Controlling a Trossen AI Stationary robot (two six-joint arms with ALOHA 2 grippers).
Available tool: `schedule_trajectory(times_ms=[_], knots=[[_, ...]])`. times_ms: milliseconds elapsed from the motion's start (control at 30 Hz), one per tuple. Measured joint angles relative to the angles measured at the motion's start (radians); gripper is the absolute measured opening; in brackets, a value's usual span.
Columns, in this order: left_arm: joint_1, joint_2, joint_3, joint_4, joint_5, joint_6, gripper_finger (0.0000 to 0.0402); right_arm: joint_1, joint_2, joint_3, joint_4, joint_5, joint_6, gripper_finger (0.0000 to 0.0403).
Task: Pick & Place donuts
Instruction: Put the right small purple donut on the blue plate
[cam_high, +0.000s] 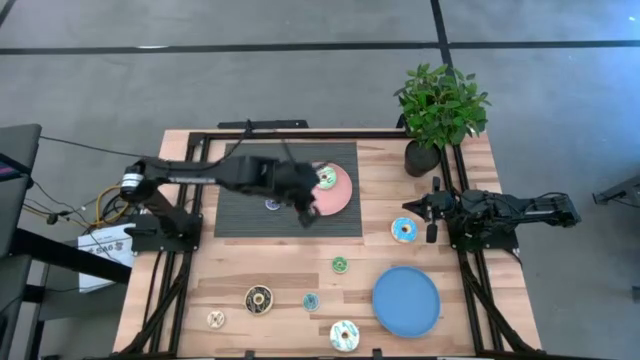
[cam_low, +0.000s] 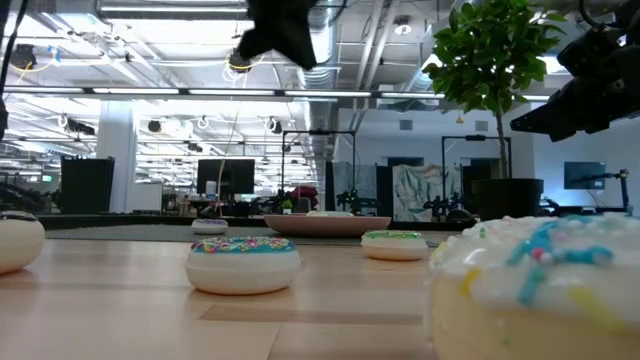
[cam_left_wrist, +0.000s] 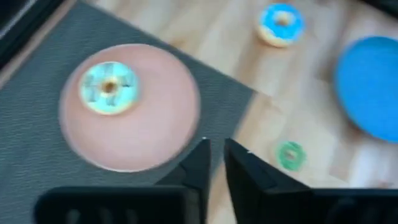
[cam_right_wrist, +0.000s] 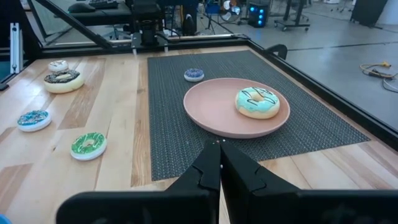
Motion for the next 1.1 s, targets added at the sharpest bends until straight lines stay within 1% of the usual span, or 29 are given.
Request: schedule_trajectory(times_ms=[67, 267, 400, 500, 767, 900, 1000, 1100], knots=[[-0.059, -0.014, -0.021, 0.039, -0.038, -0.017, 0.0006, 0.000, 0.000, 0.000, 0.000, 0.000, 0.000, 0.0001], [-0.186, -0.018, -0.061, 0.087, -0.129, -0.034, 0.0004, 0.000, 0.000, 0.000, 0.000, 0.000, 0.000, 0.0001], [-0.233, -0.018, -0.089, 0.077, -0.166, -0.085, 0.0002, 0.000, 0.000, 0.000, 0.001, 0.000, 0.000, 0.0001], [-0.257, -0.018, -0.101, 0.081, -0.189, -0.096, 0.0001, 0.000, 0.000, 0.000, 0.003, 0.000, 0.000, 0.0001], [-0.299, -0.018, -0.179, 0.083, -0.178, -0.096, 0.0000, 0.000, 0.000, 0.000, 0.004, -0.001, 0.000, 0.0001], [-0.306, -0.018, -0.226, 0.103, -0.149, -0.093, 0.0000, 0.000, 0.000, 0.000, 0.005, -0.001, 0.001, 0.0001], [-0.305, -0.018, -0.242, 0.116, -0.121, -0.056, 0.0000, 0.000, 0.000, -0.001, 0.007, 0.001, 0.014, 0.0001], [-0.305, -0.033, -0.267, 0.121, -0.099, 0.013, 0.0000, -0.009, 0.002, -0.001, 0.006, 0.002, 0.022, 0.0001]])
